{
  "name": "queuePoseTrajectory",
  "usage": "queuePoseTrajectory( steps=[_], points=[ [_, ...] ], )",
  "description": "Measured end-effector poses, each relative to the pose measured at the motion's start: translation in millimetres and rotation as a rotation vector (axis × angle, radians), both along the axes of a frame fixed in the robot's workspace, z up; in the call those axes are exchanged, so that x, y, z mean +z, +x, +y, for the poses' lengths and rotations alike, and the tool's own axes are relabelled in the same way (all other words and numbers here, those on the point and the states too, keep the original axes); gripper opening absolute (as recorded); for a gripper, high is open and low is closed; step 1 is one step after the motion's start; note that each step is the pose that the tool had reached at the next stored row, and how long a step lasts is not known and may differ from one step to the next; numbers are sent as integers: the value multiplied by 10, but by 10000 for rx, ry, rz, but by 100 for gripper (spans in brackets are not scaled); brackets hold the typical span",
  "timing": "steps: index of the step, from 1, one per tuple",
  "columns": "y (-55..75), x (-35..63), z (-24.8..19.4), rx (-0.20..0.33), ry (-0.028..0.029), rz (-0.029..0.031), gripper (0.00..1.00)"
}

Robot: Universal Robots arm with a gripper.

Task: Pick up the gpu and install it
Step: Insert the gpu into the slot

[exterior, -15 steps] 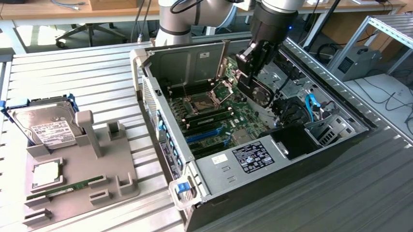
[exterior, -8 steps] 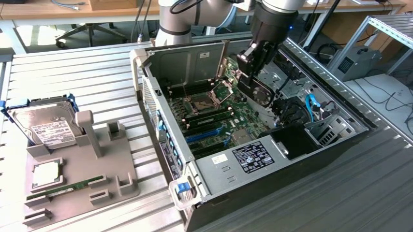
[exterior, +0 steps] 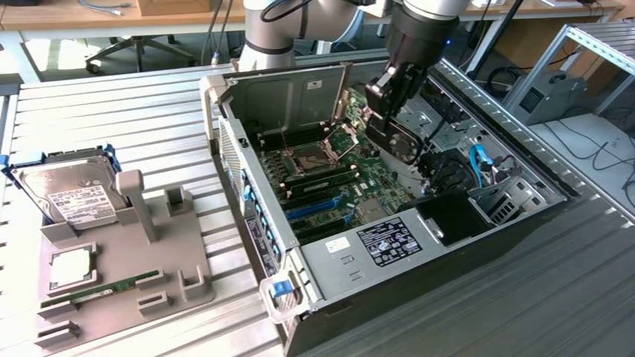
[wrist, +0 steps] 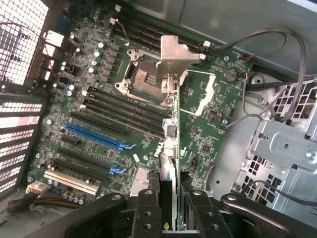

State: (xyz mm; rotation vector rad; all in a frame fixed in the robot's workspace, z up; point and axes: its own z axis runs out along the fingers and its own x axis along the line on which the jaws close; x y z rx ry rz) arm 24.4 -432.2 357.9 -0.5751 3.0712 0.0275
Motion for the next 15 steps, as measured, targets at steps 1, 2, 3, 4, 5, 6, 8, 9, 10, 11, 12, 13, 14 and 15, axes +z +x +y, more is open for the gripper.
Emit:
queuePoseTrajectory(
  steps=[1, 2, 3, 4, 5, 6, 8, 9, 10, 11, 12, 13, 14, 15],
  points=[
    [2, 0, 0, 34, 0, 0, 27],
    [3, 0, 0, 64, 0, 0, 27],
    [6, 0, 0, 96, 0, 0, 27],
    [11, -1, 0, 151, 1, 0, 27],
    [16, -1, 0, 210, 0, 0, 27],
    [19, -1, 0, 244, 0, 0, 27],
    [23, -1, 0, 305, 1, 0, 27],
    [25, -1, 0, 344, 0, 0, 27],
    [33, -1, 0, 485, 0, 0, 27],
    [44, -1, 0, 676, 0, 0, 27],
    [58, -1, 0, 925, 0, 0, 27],
    [65, -2, 0, 1034, 0, 0, 27],
    [68, -2, 0, 1074, 1, 0, 27],
    [79, -2, 0, 1236, 0, 0, 27]
  ],
)
